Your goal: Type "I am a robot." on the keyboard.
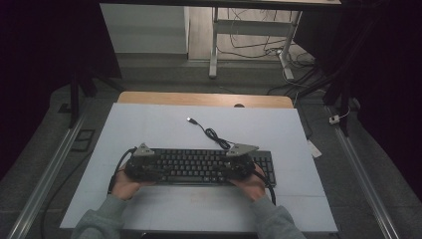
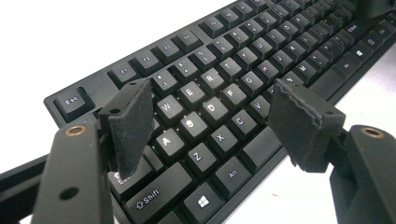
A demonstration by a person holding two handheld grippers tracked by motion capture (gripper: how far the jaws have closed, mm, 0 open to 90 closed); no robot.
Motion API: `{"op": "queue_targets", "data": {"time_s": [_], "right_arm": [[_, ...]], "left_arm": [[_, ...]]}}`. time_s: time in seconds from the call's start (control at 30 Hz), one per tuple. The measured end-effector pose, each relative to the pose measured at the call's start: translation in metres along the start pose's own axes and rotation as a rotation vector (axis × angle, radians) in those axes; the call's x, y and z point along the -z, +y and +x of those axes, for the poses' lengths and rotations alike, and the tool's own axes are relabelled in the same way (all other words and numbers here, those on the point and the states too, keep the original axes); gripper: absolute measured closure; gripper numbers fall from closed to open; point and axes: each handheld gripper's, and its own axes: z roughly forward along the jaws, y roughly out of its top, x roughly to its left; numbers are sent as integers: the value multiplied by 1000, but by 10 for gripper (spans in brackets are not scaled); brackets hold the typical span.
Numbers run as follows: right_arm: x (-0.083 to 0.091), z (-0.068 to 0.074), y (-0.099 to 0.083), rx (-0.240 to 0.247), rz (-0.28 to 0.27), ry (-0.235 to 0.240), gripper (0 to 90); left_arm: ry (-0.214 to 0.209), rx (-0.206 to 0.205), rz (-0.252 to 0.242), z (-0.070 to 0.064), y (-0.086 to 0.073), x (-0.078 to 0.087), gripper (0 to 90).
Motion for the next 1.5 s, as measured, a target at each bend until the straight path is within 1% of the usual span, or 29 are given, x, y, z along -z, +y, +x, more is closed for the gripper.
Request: {"op": "queue_targets", "data": {"time_s": [0.13,0.37,0.47,0.67,0.8,0.9,1.03,1.17,1.3,1.5], "right_arm": [[0,0,0,-1,3,-2,548],[-1,0,0,-5,-1,4,541],[-1,0,0,-3,4,3,539],[-3,0,-1,-3,10,5,534],[-3,0,-1,2,15,2,531],[-3,0,-1,2,17,1,530],[-3,0,-1,-1,16,1,528],[-4,0,-1,0,17,2,526],[-4,0,-1,1,23,1,525],[-4,0,-1,0,21,1,523]], "left_arm": [[13,6,-14,1,0,1,313],[34,19,-55,2,1,3,331],[36,18,-70,1,2,2,375],[18,4,-87,-3,9,-6,478],[2,-17,-75,-8,15,-16,556],[-3,-39,-59,-12,18,-22,598],[-12,-56,-44,-16,21,-30,651],[-10,-68,-30,-17,23,-36,764],[-16,-66,-12,-18,24,-41,880],[-12,-69,15,-20,24,-50,889]]}}
